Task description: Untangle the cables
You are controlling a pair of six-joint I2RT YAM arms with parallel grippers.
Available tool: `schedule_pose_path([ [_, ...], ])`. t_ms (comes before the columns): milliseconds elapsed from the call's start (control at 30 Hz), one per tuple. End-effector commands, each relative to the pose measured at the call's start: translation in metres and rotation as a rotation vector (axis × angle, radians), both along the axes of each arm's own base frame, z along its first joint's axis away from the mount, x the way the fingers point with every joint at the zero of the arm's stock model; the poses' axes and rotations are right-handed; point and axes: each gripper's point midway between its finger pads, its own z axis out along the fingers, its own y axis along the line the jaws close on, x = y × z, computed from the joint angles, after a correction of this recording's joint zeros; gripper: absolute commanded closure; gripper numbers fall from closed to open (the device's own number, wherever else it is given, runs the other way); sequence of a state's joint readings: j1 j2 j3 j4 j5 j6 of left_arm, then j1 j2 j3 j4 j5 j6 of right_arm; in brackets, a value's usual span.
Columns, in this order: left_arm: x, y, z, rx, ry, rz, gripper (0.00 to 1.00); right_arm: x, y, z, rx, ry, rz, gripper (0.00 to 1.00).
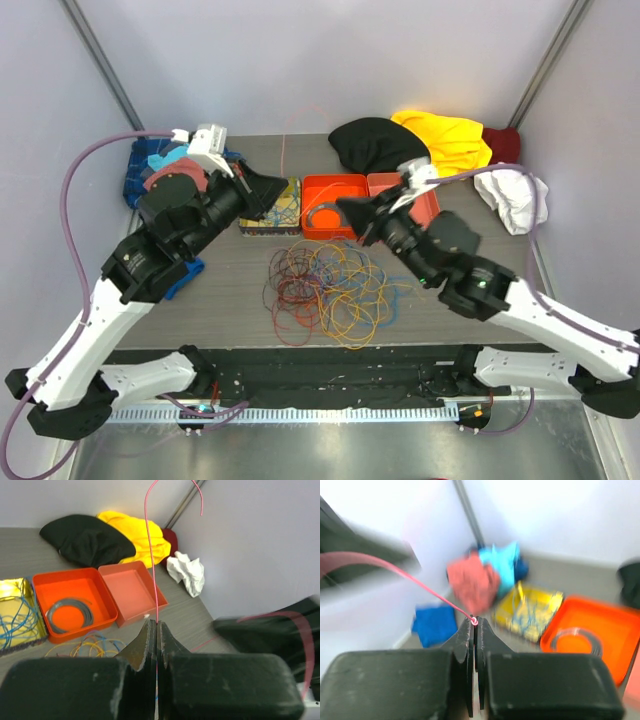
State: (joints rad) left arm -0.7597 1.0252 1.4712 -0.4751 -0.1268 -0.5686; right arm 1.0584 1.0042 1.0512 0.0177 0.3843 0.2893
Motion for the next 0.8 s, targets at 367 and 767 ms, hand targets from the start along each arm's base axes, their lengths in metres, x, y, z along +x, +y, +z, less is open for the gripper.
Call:
schedule_pose_path([
  [367,0.005,-0.010,-0.094,-0.031,0.113,0.009,1.00,-0.015,-0.114,0.176,0.152,-0.242,-0.267,0.99],
  [767,0.010,-0.033,-0.165,-0.022,0.242,-0.037,0.81,0.003,-0.105,0.176,0.077,-0.242,-0.333,0.99],
])
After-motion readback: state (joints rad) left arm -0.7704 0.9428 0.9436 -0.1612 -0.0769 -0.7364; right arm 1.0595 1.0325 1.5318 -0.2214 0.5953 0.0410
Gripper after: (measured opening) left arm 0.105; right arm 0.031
